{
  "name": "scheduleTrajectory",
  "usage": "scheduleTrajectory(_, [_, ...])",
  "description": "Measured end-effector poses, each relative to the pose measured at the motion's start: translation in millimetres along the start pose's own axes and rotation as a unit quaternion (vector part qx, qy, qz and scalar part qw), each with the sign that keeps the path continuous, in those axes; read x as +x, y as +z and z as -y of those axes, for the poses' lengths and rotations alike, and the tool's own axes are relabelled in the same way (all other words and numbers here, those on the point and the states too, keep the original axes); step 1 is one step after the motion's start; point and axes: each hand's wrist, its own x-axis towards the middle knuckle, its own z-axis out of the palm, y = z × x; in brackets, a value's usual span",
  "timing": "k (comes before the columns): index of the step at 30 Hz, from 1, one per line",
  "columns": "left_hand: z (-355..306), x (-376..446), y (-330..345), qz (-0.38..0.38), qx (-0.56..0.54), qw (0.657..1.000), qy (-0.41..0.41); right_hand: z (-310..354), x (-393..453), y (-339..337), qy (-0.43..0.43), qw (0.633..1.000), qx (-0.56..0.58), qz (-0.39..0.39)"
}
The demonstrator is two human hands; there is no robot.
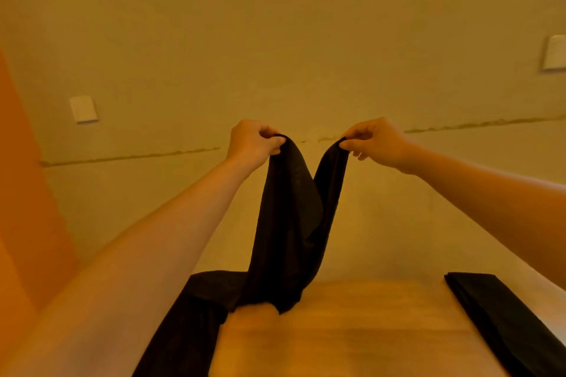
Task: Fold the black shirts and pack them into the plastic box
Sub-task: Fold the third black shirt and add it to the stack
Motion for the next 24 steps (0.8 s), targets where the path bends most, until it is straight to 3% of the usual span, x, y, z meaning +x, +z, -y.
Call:
scheduleTrajectory(13, [29,114,-15,-0.175,0.016,0.983,-0.05,-102,82,-92,0.108,0.977,-0.069,-0.171])
scheduleTrajectory(18, [38,148,-31,-0.195,0.007,0.98,-0.043,-123,102,-120,0.126,0.964,-0.062,-0.224])
scheduleTrajectory(24, [40,167,-35,-0.188,-0.009,0.982,0.0,-113,117,-142,0.088,0.958,-0.056,-0.266])
